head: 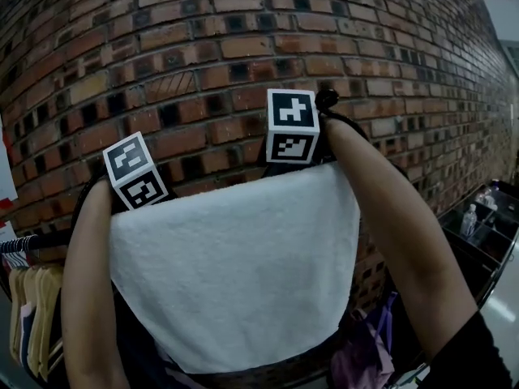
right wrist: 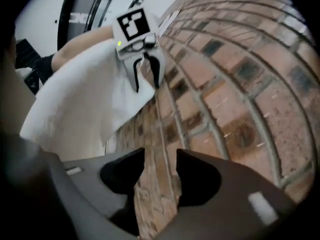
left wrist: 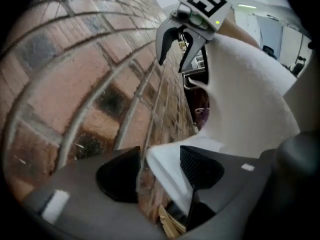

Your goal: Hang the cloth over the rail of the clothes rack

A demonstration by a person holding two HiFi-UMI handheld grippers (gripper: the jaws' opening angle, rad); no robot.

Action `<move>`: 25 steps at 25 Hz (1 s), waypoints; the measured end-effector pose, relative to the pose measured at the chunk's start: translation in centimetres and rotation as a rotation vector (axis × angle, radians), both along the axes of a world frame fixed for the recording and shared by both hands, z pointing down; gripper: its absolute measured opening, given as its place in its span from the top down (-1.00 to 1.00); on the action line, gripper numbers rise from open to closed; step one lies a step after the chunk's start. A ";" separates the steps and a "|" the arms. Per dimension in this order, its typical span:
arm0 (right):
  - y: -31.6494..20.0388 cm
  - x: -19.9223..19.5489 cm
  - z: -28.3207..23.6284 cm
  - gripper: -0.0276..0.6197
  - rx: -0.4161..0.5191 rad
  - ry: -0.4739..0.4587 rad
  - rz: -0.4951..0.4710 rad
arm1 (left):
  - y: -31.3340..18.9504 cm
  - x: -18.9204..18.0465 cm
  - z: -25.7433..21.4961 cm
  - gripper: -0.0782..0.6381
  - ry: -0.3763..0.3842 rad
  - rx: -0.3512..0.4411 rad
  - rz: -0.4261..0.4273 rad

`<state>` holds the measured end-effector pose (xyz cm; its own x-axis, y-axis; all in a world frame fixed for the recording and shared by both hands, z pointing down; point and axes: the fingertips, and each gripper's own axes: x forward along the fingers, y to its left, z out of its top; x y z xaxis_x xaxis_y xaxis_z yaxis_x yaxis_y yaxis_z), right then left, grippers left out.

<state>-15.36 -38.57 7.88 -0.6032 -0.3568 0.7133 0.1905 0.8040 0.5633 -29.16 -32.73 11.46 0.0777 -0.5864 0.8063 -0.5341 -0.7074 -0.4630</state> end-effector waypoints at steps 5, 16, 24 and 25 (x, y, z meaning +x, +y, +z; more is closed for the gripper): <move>1.2 -2.0 -8.3 0.29 0.318 -0.474 -0.110 | -1.0 2.0 -11.0 0.06 -0.013 0.647 0.153; 22.6 9.9 -21.0 0.76 0.745 -1.547 -0.348 | 24.8 14.8 -24.5 0.76 0.238 1.865 0.534; 22.5 7.6 -3.9 0.84 0.380 -1.607 -0.192 | 21.9 16.3 -2.4 0.76 0.662 1.540 0.282; 22.0 6.8 -0.3 0.84 0.253 -1.602 -0.160 | 20.7 16.0 1.1 0.76 0.719 1.479 0.213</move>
<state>-8.59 -16.60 7.54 -0.6690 -0.2249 -0.7084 -0.6189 0.6963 0.3635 -13.21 -12.05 12.53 0.3376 -0.6937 -0.6363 -0.8799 0.0075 -0.4750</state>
